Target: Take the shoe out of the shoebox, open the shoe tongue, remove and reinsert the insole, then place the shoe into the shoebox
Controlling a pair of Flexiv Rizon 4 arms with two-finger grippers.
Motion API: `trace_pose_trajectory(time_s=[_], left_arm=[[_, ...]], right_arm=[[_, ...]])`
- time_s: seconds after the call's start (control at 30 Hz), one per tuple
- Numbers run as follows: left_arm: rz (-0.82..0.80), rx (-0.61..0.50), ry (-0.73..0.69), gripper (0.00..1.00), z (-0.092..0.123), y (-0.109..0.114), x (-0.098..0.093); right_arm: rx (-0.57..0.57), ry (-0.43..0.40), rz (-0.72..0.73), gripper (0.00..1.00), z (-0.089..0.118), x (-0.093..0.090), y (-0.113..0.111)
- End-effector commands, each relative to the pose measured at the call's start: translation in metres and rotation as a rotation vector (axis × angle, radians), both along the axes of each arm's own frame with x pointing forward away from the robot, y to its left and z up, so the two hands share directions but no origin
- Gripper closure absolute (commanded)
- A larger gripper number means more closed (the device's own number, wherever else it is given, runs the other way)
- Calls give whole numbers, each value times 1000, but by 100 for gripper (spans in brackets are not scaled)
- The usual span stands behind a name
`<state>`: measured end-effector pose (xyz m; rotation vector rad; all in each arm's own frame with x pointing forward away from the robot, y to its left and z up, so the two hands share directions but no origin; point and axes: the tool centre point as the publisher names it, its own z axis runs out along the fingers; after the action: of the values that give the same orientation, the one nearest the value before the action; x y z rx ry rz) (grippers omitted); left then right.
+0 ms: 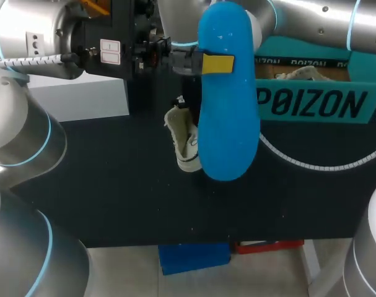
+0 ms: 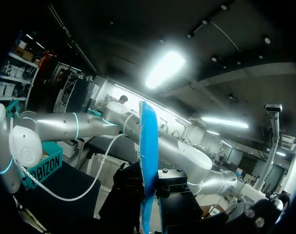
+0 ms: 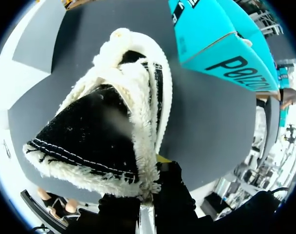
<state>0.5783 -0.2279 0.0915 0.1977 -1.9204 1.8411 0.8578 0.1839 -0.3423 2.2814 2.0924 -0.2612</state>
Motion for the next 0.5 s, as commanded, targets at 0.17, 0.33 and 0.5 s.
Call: trace_pose_trajectory(time_s=[0.17, 0.33, 0.5], left_arm=[[2, 0, 0, 100, -1, -1, -1], [2, 0, 0, 100, -1, -1, -1], [2, 0, 0, 100, -1, -1, -1]], right_arm=[[29, 20, 0, 100, -35, 0, 8], [35, 34, -19, 100, -52, -1, 9], [38, 33, -26, 100, -64, -4, 6]])
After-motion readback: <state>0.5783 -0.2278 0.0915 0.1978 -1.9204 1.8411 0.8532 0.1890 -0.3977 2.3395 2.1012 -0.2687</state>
